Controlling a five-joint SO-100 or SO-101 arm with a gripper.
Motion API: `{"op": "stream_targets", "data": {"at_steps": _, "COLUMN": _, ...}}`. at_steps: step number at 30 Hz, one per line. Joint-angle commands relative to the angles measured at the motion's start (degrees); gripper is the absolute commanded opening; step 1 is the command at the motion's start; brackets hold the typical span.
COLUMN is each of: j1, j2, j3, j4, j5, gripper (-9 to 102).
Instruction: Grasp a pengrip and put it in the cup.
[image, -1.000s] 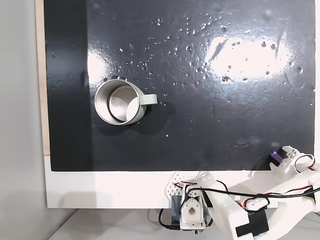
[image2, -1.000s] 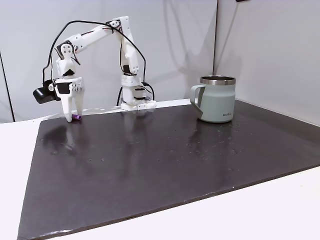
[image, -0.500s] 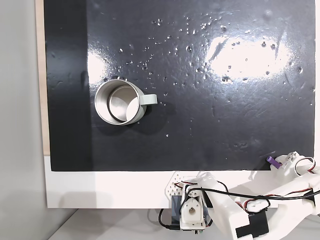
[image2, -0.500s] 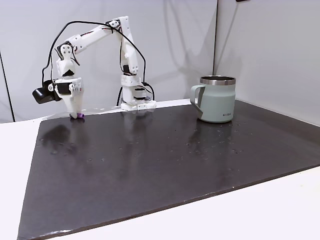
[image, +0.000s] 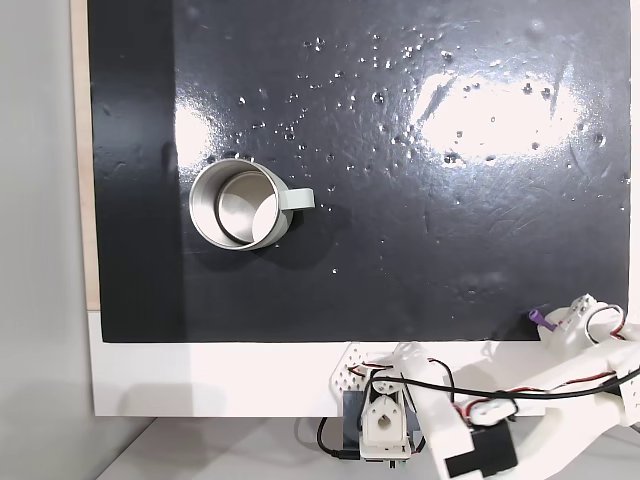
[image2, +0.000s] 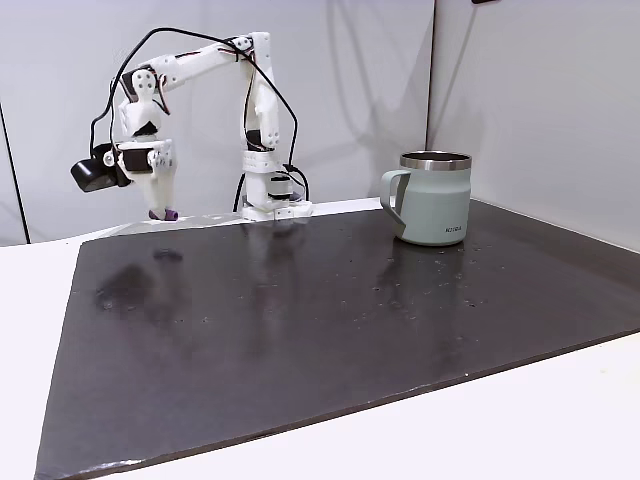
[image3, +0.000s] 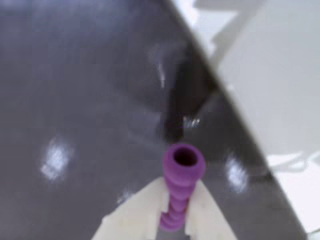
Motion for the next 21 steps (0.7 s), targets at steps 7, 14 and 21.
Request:
{"op": "stream_targets", "data": {"at_steps": 7, "j1": -17.1, "j2": 21.6, "j3": 0.2, "j4": 4.2, "j5": 12.6, "gripper": 0}}
{"op": "stream_targets", "data": {"at_steps": 14, "j1": -38.1, "j2": 36.8, "j3": 0.2, "j4": 7.2, "j5": 20.0, "gripper": 0}}
{"op": "stream_targets", "data": {"at_steps": 21, "j1": -60.5, "j2": 43.2, "j3": -0.1, "j4": 10.5, "j5": 26.1, "gripper": 0}}
